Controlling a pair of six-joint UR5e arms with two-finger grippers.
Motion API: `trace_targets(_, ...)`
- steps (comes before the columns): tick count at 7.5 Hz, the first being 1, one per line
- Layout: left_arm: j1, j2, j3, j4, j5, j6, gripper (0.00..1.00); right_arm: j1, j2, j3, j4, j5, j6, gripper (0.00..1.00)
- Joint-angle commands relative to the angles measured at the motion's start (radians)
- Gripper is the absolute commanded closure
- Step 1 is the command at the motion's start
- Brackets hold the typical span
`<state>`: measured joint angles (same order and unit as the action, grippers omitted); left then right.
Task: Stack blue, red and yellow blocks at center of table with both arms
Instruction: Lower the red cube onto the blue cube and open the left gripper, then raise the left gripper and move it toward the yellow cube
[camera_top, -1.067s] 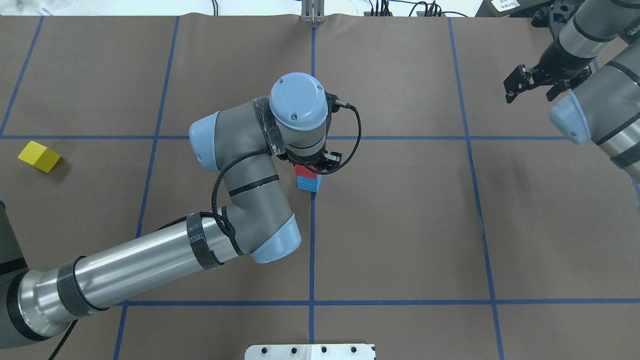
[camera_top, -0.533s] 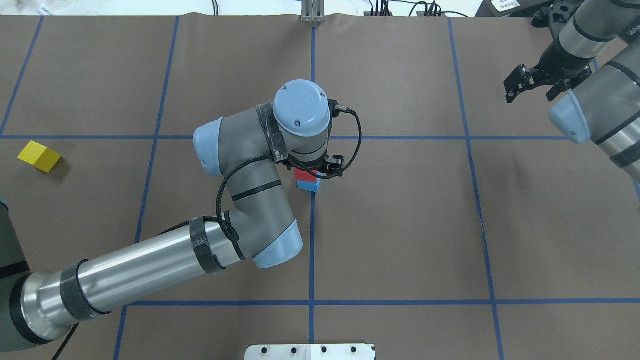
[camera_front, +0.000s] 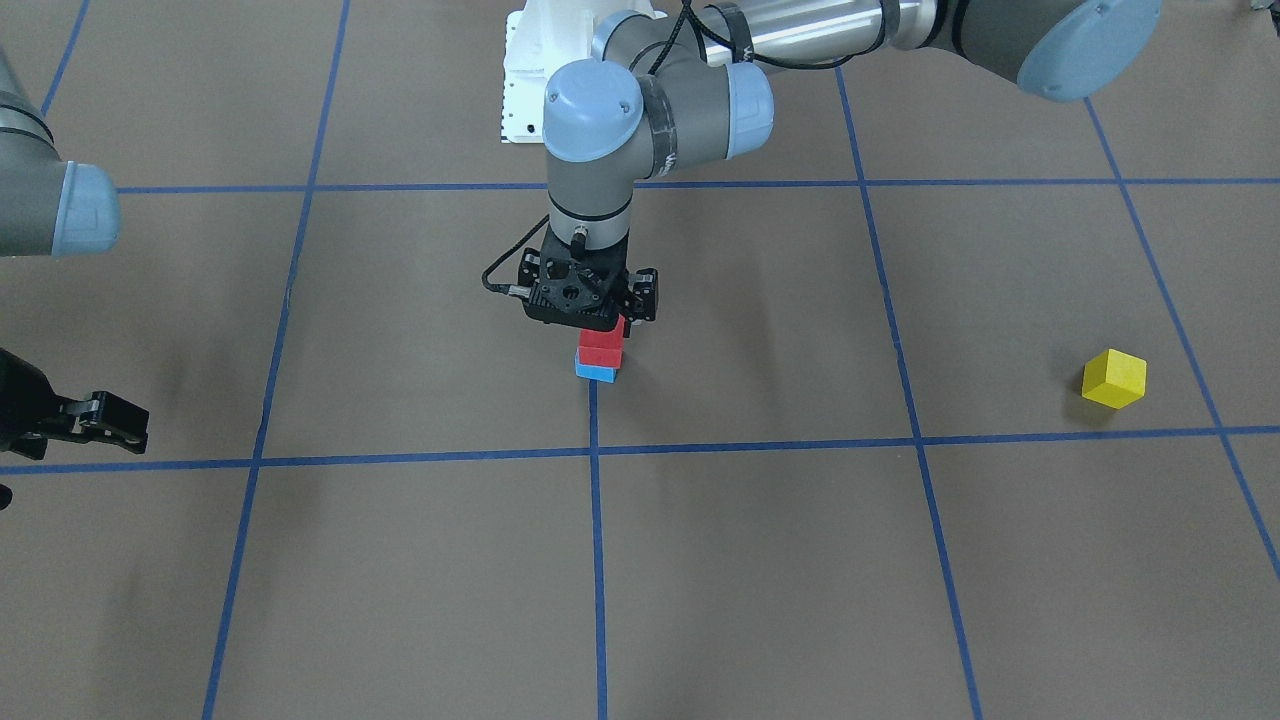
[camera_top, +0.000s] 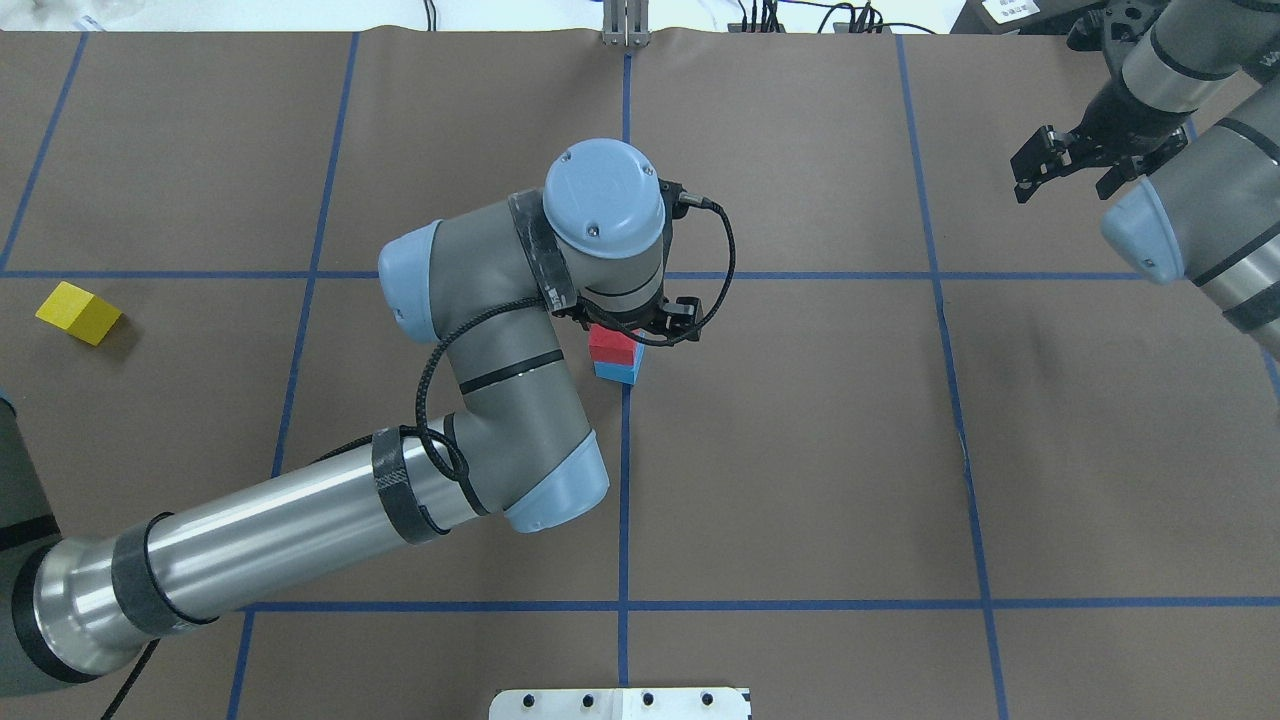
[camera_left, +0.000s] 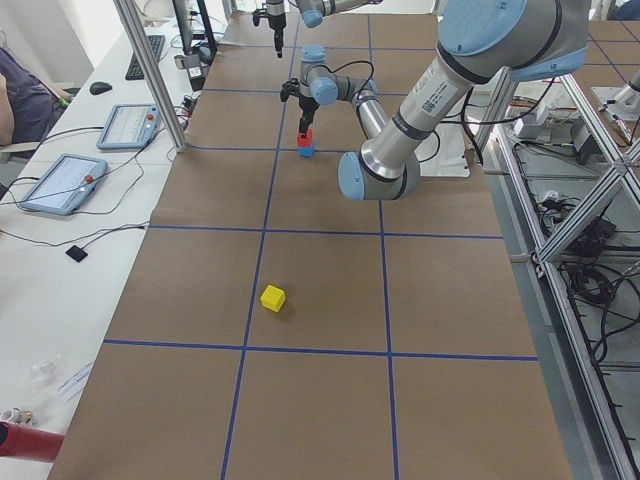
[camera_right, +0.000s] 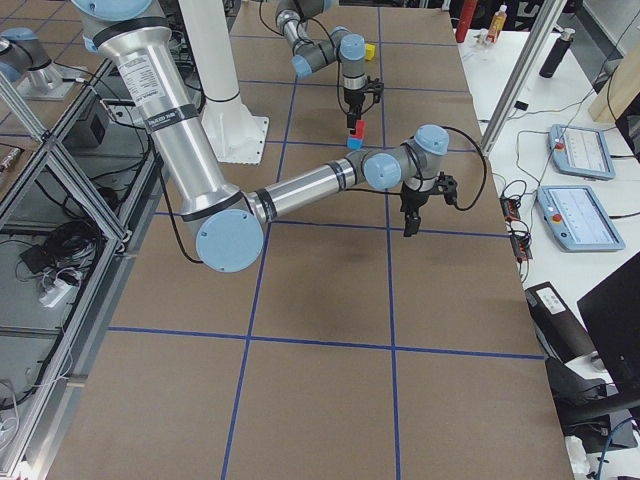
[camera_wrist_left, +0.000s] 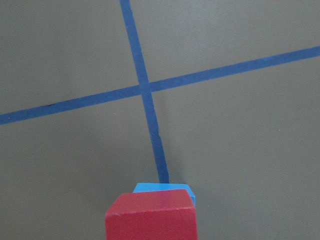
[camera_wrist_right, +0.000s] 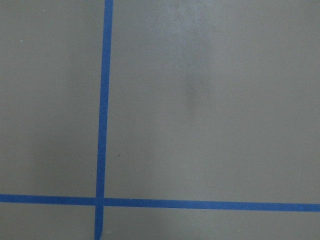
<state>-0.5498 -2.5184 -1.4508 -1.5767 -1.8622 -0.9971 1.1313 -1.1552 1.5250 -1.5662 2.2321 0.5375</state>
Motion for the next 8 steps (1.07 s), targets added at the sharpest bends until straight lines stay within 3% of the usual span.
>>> trace_targets(1, -0.135, 0.007, -0.133, 0.178, -0.149, 0.046, 0.01, 0.004, 0.002, 0.003, 0.0, 0.003, -0.001, 0.01)
trace_targets(2, -0.191, 0.068, -0.234, 0.281, -0.181, 0.178, 0.01, 0.004, 0.002, 0.004, 0.001, 0.003, -0.001, 0.01)
trace_targets(3, -0.267, 0.198, -0.341, 0.318, -0.186, 0.303, 0.01, 0.004, 0.003, 0.004, 0.002, 0.003, -0.001, 0.01)
trace_targets(4, -0.345, 0.372, -0.421, 0.29, -0.187, 0.409, 0.01, 0.002, 0.006, 0.004, 0.002, 0.003, -0.001, 0.01)
trace_targets(5, -0.434, 0.515, -0.421, 0.174, -0.193, 0.484, 0.01, 0.002, 0.008, 0.004, 0.003, 0.003, -0.001, 0.01)
trace_targets(6, -0.491, 0.637, -0.354, -0.026, -0.262, 0.52, 0.01, 0.002, 0.009, 0.007, 0.003, 0.001, 0.001, 0.01)
trace_targets(7, -0.536, 0.654, -0.209, -0.219, -0.317, 0.52, 0.01, 0.001, 0.011, 0.007, 0.003, 0.0, 0.001, 0.01)
trace_targets(8, -0.573, 0.652, -0.104, -0.303, -0.325, 0.535, 0.01, 0.001, 0.012, 0.009, 0.005, 0.0, 0.001, 0.01)
